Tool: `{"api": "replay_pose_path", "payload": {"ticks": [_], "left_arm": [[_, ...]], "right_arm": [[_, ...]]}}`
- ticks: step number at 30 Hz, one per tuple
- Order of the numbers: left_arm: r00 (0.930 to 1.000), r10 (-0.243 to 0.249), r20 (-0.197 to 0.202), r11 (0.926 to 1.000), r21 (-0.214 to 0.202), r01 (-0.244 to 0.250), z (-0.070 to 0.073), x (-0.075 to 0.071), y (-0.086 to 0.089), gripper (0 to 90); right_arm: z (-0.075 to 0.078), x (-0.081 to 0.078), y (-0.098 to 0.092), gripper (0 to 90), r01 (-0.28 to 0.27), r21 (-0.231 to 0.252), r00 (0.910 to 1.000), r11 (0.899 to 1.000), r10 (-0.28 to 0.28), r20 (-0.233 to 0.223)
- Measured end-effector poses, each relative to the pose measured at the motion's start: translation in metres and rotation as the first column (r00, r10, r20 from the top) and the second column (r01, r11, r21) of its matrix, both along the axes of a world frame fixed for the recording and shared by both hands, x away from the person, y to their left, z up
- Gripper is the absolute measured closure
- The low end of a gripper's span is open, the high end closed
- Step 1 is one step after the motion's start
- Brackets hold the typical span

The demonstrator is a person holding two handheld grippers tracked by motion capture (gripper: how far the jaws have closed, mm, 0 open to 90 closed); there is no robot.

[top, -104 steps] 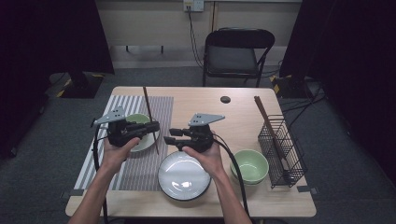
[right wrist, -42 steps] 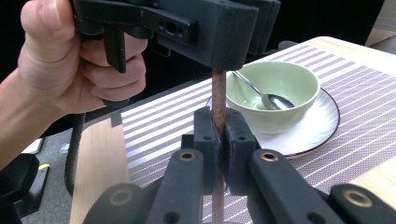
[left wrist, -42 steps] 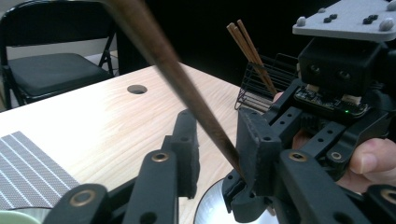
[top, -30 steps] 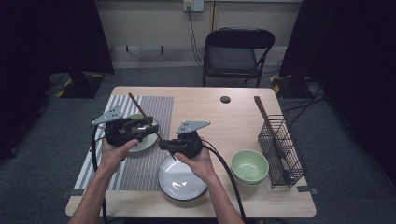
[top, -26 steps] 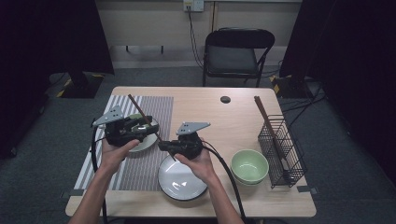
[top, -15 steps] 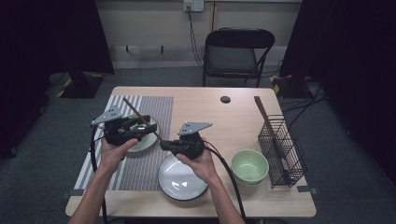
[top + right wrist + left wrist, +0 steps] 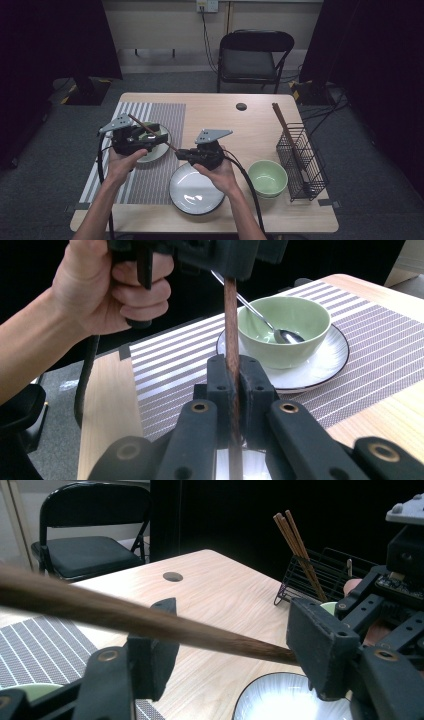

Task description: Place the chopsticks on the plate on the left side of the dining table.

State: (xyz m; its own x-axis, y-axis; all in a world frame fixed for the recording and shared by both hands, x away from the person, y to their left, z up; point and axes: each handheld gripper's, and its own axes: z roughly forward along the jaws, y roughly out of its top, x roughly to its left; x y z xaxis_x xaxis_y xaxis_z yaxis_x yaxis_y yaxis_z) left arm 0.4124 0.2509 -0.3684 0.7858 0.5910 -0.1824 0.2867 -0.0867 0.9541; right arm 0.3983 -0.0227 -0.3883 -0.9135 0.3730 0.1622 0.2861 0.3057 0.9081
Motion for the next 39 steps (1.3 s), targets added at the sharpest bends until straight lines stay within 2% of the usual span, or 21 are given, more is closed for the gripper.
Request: {"api": "replay_pose_path", "payload": {"ticks": [1, 5, 7, 10, 13, 21, 27, 33, 39], "left_arm": [[0.9999, 0.000, 0.015, 1.0000, -0.005, 0.000, 0.002, -0.001, 0.002, 34.0], [0.9996, 0.023, 0.015, 0.9992, -0.034, -0.022, 0.007, -0.001, 0.011, 33.8], [0.9991, 0.040, 0.016, 0.9989, -0.024, -0.039, 0.008, 0.000, 0.016, 33.8], [0.9986, 0.052, 0.004, 0.9980, -0.036, -0.052, 0.008, 0.001, 0.020, 33.7], [0.9978, 0.066, 0.008, 0.9978, -0.012, -0.065, 0.007, 0.002, 0.022, 33.1], [0.9981, 0.054, -0.029, 0.9979, -0.035, -0.055, 0.002, 0.006, 0.025, 31.3], [0.9990, 0.037, -0.024, 0.9985, -0.040, -0.038, 0.002, 0.006, 0.024, 30.1], [0.9967, 0.079, -0.021, 0.9954, -0.053, -0.080, 0.002, 0.007, 0.033, 29.6], [0.9953, 0.096, -0.014, 0.9951, -0.020, -0.097, 0.000, 0.007, 0.033, 29.3]], "right_arm": [[-0.001, -0.001, -0.001, 85.5, -0.005, 0.002, 1.0000, 1.000, 0.005, -0.003], [-0.004, -0.004, -0.003, 85.6, -0.018, -0.003, 0.9998, 1.000, 0.018, -0.004], [-0.005, -0.005, -0.005, 85.6, -0.014, -0.004, 0.9999, 1.000, 0.014, -0.008], [-0.005, -0.006, -0.007, 85.5, -0.013, 0.000, 0.9999, 1.000, 0.013, -0.007], [-0.003, -0.008, -0.008, 85.5, -0.004, -0.004, 1.0000, 1.000, 0.004, 0.002], [0.005, -0.008, -0.016, 85.7, -0.003, 0.018, 0.9999, 1.000, 0.003, 0.013], [0.007, -0.009, -0.020, 85.7, -0.010, 0.009, 0.9998, 1.000, 0.010, 0.019], [0.007, -0.011, -0.026, 85.8, -0.011, -0.006, 0.9997, 1.000, 0.011, 0.021], [0.007, -0.011, -0.030, 85.8, 0.000, -0.016, 0.9999, 1.000, 0.000, 0.017]]}}
